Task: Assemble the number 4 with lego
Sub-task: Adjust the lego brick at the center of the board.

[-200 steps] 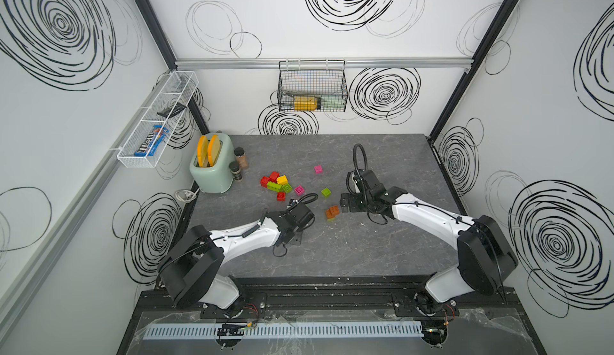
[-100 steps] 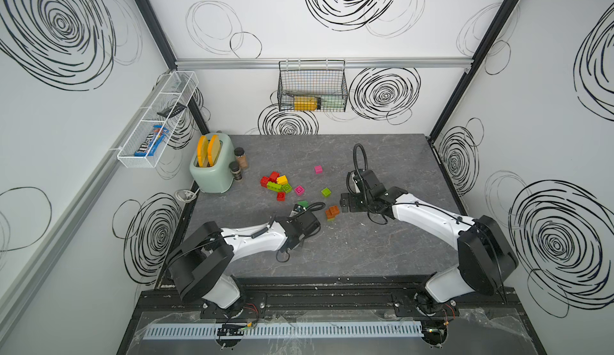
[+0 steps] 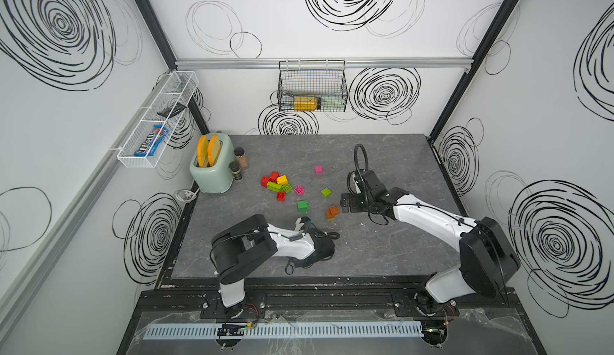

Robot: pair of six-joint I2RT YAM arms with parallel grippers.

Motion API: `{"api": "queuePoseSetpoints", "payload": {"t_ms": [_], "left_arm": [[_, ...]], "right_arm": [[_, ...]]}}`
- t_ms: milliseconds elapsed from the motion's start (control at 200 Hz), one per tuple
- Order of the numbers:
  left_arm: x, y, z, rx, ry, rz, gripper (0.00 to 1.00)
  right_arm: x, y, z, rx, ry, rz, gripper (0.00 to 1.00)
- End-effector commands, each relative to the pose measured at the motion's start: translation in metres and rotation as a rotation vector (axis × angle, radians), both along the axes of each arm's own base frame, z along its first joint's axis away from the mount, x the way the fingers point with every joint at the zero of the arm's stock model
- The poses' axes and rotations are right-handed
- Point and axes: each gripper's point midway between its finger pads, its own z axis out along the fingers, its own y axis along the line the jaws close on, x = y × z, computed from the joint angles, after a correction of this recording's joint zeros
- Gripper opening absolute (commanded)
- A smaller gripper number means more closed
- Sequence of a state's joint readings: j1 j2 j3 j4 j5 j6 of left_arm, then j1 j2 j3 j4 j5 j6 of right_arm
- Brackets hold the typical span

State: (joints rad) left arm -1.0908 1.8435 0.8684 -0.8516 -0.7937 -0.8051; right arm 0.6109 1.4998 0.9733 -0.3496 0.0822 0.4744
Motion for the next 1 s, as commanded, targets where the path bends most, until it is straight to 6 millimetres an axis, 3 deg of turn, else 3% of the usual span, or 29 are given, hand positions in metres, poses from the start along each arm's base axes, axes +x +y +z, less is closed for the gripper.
{"api": "queuePoseSetpoints", "payload": {"t_ms": [0, 230, 355, 445, 600, 696, 791, 826, 996], "left_arm": [[-0.026, -0.017, -0.032, -0.040, 0.147, 0.012, 0.30], [-0.029, -0.039, -0.037, 0.010, 0.165, -0.049, 0.42], [-0.025, -0.046, -0.025, -0.012, 0.149, -0.058, 0.49], [-0.022, -0.063, -0.014, -0.139, 0.165, -0.060, 0.54], [-0.014, -0.100, 0.004, -0.498, 0.219, -0.083, 0.73], [-0.007, -0.100, 0.011, -0.685, 0.245, -0.071, 0.83], [0.000, -0.090, 0.023, -0.799, 0.194, -0.094, 1.00], [0.001, -0.085, 0.024, -0.835, 0.178, -0.098, 0.96], [0.003, -0.061, 0.028, -0.968, 0.080, -0.027, 0.96]], "right_arm": [[0.000, -0.001, 0.008, 0.017, -0.018, -0.005, 0.99], [0.000, 0.000, 0.008, 0.018, -0.019, -0.004, 0.99], [0.000, 0.000, 0.007, 0.013, -0.016, 0.002, 0.99], [0.001, 0.001, 0.007, 0.011, -0.015, 0.003, 0.99], [0.003, 0.002, 0.010, 0.016, -0.023, 0.004, 0.99], [0.003, 0.001, 0.011, 0.011, -0.024, -0.001, 0.99], [0.003, -0.001, 0.011, 0.007, -0.027, -0.005, 0.99], [0.003, -0.002, 0.011, 0.004, -0.028, -0.007, 0.99], [0.002, -0.004, 0.011, 0.001, -0.023, -0.019, 0.99]]}}
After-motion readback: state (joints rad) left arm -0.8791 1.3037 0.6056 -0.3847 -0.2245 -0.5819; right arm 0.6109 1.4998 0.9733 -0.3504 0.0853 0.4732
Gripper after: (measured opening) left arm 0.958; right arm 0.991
